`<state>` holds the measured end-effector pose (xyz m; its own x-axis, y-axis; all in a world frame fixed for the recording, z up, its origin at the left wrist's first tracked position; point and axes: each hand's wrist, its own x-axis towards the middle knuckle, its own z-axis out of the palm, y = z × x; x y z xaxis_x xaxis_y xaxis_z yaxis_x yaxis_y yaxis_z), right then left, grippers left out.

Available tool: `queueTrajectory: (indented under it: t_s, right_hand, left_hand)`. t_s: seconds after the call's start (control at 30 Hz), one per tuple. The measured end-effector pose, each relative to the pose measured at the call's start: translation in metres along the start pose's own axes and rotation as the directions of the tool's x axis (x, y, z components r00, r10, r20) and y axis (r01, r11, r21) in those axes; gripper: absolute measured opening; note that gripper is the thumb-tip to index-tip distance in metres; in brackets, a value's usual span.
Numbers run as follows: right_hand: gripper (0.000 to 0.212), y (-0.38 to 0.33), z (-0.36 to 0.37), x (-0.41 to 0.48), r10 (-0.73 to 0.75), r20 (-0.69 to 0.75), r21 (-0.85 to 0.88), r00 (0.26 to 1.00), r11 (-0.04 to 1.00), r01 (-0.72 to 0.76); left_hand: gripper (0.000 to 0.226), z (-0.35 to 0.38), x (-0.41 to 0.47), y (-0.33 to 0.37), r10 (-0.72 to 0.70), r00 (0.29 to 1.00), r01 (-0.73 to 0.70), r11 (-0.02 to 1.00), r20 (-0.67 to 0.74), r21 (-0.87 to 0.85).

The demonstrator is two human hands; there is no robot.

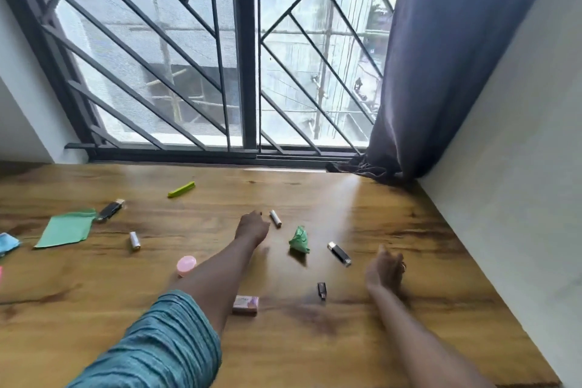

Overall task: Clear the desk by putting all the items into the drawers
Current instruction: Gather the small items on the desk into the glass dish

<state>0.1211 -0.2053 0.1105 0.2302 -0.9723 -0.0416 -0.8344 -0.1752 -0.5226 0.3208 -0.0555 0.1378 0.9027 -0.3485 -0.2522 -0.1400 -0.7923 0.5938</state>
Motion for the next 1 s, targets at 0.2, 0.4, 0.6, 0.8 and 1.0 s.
queueTrajectory:
  t_s: [0.2,0.4,0.6,0.8,1.0]
  right_hand:
    - [0.045,-0.053,0.025,0.038,-0.28,-0.044,0.033,0.959,0.959,0.281]
    - [0.051,-0.1,0.046,0.066,-0.374,0.015,0.093,0.927,0.924,0.371]
    - [0.051,-0.142,0.071,0.052,-0.487,0.144,0.15,0.861,0.871,0.468]
    - [0.043,-0.187,0.091,0.004,-0.586,0.267,0.247,0.765,0.809,0.534]
    - [0.034,-0.246,0.116,-0.093,-0.686,0.31,0.368,0.658,0.725,0.582]
  left_hand:
    - [0.049,0.018,0.032,0.032,-0.228,0.971,0.212,0.96,-0.067,-0.182]
    - [0.029,0.029,0.055,0.043,-0.308,0.946,0.299,0.949,-0.099,-0.099]
    - [0.023,0.022,0.053,0.035,-0.358,0.931,0.332,0.911,-0.069,-0.244]
    - [0.023,-0.008,0.046,-0.002,-0.364,0.929,0.278,0.812,-0.072,-0.513]
    - [0.011,-0.077,0.027,-0.077,-0.391,0.891,0.17,0.759,-0.231,-0.629]
